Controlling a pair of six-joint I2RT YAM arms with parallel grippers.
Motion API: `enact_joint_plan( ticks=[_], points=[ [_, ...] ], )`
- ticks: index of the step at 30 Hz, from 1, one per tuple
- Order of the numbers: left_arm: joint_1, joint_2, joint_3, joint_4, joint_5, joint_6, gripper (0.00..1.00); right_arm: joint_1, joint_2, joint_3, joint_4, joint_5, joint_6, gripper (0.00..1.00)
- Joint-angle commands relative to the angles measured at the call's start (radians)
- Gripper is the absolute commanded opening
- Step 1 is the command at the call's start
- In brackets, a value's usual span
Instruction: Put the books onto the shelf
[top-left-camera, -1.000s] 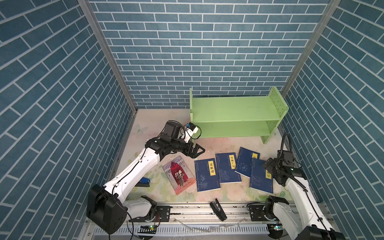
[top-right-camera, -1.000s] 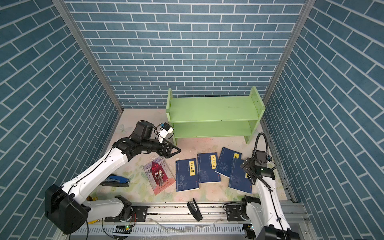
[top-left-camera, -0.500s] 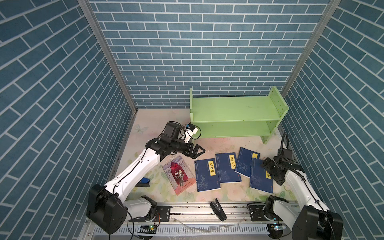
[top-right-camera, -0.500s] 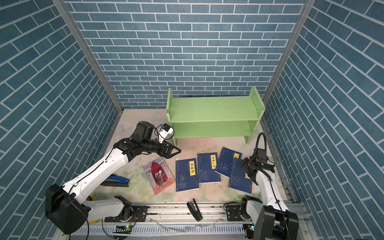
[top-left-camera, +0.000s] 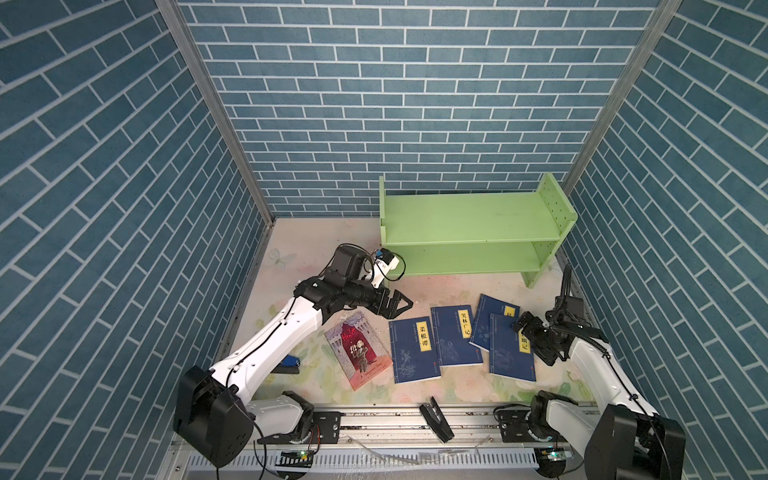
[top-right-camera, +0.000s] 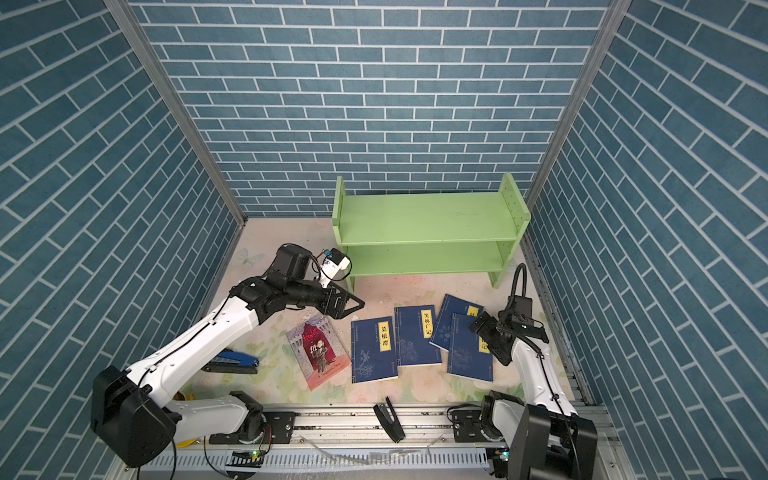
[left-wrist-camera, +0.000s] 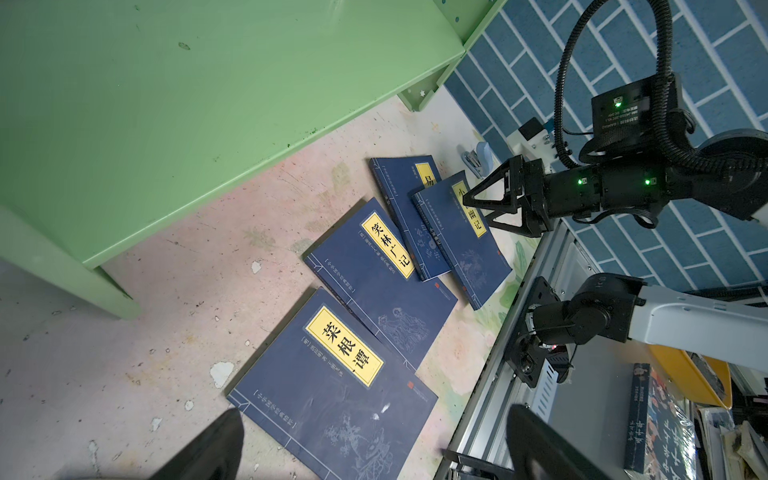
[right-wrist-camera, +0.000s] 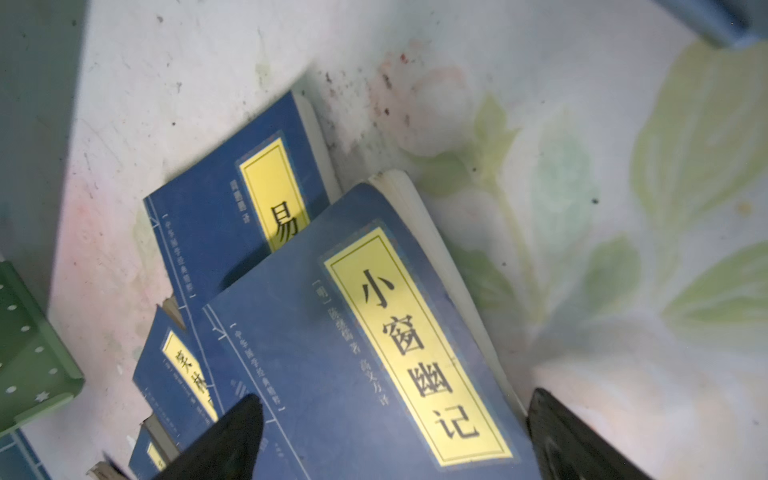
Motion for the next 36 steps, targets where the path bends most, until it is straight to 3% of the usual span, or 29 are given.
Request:
enact_joint_plan(
  ticks=[1,8,13,17,22,27,32,36],
  points=[
    [-0.027,0.027,0.035,-0.025,-0.011,0.020,1.00,0.042,-0.015,0.000,-0.020,-0.077,-0.022,0.99],
    [-0.092,0.103,0.046,-0.012,0.012,-0.049,1.00,0.205,-0.074,-0.001,0.006,-0.078,0.078,0.99],
    [-0.115,0.203,0.039,0.053,0.108,-0.167,0.99,0.292,-0.100,-0.040,0.081,-0.110,0.148,0.99],
    [-0.145,0.265,0.023,0.097,0.148,-0.206,0.99,0.343,-0.189,-0.069,0.021,0.020,0.200,0.99],
    [-0.188,0.274,0.016,0.137,0.131,-0.160,0.97,0.348,-0.384,-0.187,0.007,0.091,0.303,0.99],
    [-0.243,0.290,0.033,0.143,0.076,-0.105,0.96,0.348,-0.410,-0.218,-0.024,0.062,0.304,0.98],
    [-0.293,0.339,0.027,0.197,0.073,-0.177,0.93,0.348,-0.389,-0.196,-0.029,-0.005,0.269,0.94],
    [-0.330,0.374,-0.001,0.284,0.042,-0.264,0.90,0.348,-0.396,-0.195,-0.025,-0.034,0.267,0.82]
  ],
)
